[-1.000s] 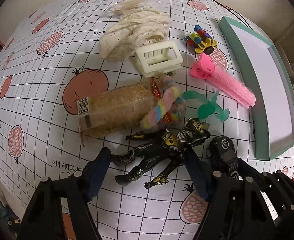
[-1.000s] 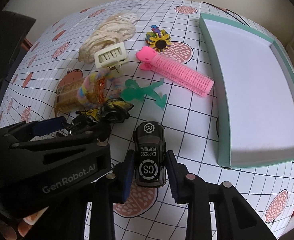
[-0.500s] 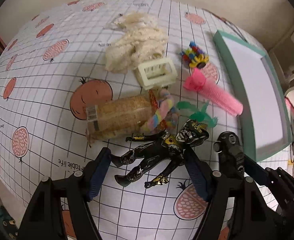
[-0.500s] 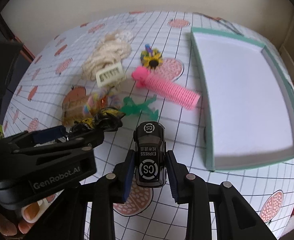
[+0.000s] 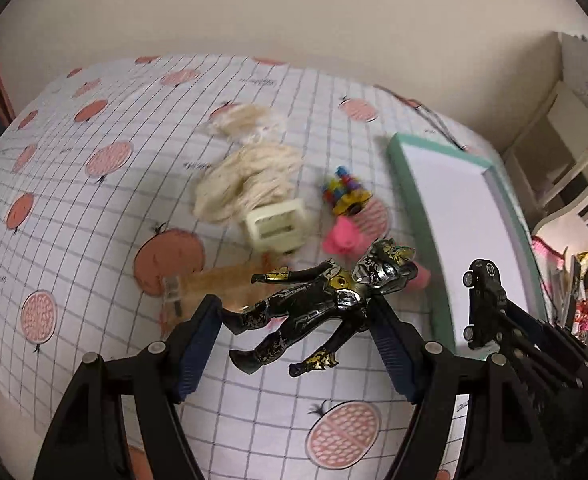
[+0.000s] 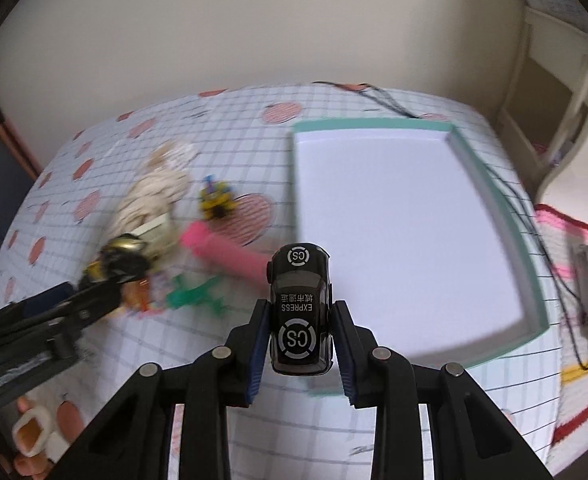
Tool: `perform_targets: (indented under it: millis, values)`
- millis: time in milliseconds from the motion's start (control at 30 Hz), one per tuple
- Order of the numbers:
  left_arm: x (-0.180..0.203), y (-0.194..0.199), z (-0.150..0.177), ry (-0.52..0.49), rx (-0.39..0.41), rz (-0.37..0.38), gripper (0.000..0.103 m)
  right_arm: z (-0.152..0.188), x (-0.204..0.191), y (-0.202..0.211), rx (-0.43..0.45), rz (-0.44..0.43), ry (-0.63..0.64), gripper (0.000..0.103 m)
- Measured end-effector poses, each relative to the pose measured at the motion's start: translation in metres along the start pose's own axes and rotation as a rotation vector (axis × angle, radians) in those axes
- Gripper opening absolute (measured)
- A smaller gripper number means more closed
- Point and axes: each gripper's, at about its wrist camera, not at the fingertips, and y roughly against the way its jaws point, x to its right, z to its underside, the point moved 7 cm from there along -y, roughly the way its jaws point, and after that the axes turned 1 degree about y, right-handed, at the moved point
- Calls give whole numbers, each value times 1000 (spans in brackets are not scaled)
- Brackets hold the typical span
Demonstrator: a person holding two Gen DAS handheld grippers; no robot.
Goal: Organize objects
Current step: 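Carry the car and action figure over the mint-green tray with both tools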
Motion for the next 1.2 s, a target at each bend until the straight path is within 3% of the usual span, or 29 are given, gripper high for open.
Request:
perform_targets:
  millis: [300, 567, 1200]
  values:
    - [31, -12, -15, -18, 38, 31, 76, -10, 61, -18, 1, 59, -133, 33]
    - [75, -30, -26, -113, 54, 22, 76, -18, 101, -32, 3, 102, -178, 33]
    - [142, -88, -68, -122, 57, 91, 76, -61, 133, -64, 38, 124, -156, 33]
